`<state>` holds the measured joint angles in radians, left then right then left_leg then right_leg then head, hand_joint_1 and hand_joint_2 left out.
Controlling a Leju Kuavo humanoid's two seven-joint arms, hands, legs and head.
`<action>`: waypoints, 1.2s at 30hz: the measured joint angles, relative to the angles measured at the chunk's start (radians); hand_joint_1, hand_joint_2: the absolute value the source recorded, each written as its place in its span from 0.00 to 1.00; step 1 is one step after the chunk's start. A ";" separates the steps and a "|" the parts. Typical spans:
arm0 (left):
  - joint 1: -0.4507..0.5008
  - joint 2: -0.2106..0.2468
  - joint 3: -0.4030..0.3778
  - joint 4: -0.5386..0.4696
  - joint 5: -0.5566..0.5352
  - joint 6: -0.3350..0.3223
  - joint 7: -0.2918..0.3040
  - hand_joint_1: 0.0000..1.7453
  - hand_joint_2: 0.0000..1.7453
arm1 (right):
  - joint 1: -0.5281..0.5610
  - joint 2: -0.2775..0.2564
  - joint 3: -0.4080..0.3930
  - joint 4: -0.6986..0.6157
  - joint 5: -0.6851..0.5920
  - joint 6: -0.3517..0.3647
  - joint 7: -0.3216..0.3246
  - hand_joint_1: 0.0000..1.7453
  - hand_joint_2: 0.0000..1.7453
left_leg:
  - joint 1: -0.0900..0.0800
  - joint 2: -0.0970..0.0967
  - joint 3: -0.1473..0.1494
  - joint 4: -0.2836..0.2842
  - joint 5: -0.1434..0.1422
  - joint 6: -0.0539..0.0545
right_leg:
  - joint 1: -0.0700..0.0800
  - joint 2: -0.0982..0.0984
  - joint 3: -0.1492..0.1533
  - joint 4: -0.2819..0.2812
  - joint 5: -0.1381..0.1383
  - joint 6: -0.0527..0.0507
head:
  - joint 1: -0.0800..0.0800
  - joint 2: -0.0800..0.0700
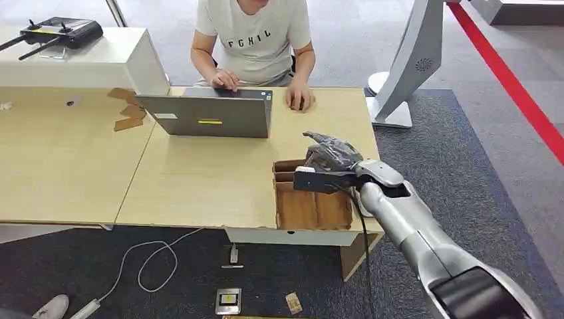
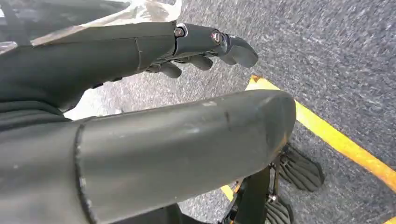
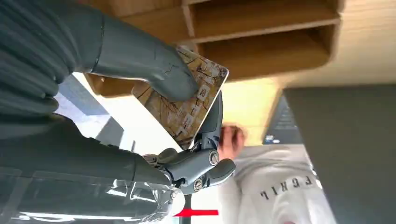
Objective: Pass the card to the sensor for recognition and then transmit it.
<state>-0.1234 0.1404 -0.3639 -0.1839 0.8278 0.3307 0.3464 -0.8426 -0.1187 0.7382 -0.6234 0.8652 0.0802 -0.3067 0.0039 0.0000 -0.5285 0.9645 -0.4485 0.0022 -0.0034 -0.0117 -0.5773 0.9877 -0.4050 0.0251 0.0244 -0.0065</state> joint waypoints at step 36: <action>0.001 -0.006 -0.005 0.000 0.023 -0.006 -0.008 0.00 0.00 | -0.152 0.060 0.021 0.134 0.040 -0.177 -0.042 1.00 1.00 | 0.000 0.000 0.000 0.000 0.000 -0.001 | 0.000 0.000 0.000 0.000 0.000 0.000 | 0.000 0.000</action>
<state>-0.1220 0.1343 -0.3685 -0.1839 0.8503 0.3242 0.3380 -0.9948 -0.0584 0.7591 -0.4898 0.9049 -0.0965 -0.3483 0.0039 -0.0001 -0.5286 0.9646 -0.4480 0.0016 -0.0034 -0.0117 -0.5773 0.9876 -0.4049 0.0251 0.0248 -0.0065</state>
